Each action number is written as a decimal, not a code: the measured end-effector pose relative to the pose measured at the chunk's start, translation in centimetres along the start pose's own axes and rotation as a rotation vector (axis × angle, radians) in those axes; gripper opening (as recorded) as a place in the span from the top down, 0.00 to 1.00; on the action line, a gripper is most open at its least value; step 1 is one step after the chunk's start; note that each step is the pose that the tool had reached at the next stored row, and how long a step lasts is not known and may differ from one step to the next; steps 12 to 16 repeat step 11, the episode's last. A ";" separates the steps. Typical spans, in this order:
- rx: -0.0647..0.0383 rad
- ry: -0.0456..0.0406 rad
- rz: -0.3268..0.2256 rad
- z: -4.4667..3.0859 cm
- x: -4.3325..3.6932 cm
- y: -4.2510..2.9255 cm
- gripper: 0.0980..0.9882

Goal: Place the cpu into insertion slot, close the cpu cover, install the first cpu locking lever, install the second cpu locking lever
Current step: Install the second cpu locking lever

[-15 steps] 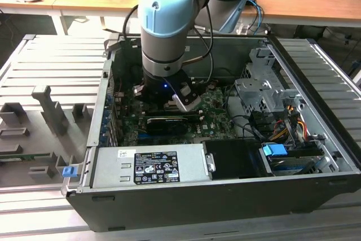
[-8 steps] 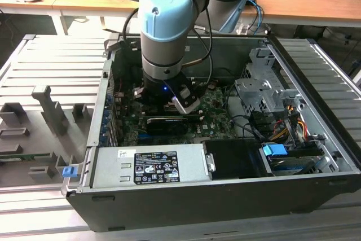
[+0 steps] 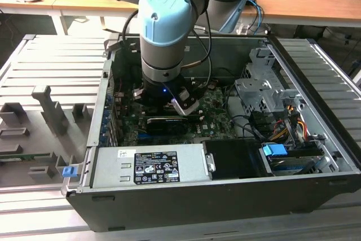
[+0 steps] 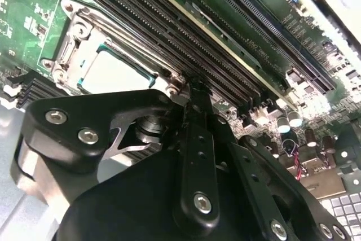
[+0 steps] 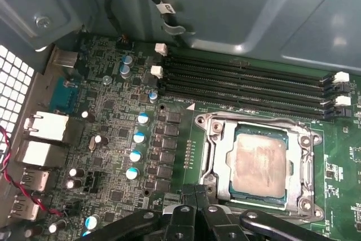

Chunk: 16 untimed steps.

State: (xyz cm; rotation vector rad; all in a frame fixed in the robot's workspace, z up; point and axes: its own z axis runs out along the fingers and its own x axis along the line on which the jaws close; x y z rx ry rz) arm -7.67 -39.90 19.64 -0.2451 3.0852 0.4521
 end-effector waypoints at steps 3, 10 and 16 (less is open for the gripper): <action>-0.002 -0.0004 0.000 -1.17 0.00 0.36 0.99; -0.003 -0.0004 0.000 -1.80 -0.01 0.55 0.99; -0.003 -0.0004 0.000 -1.80 -0.01 0.55 0.99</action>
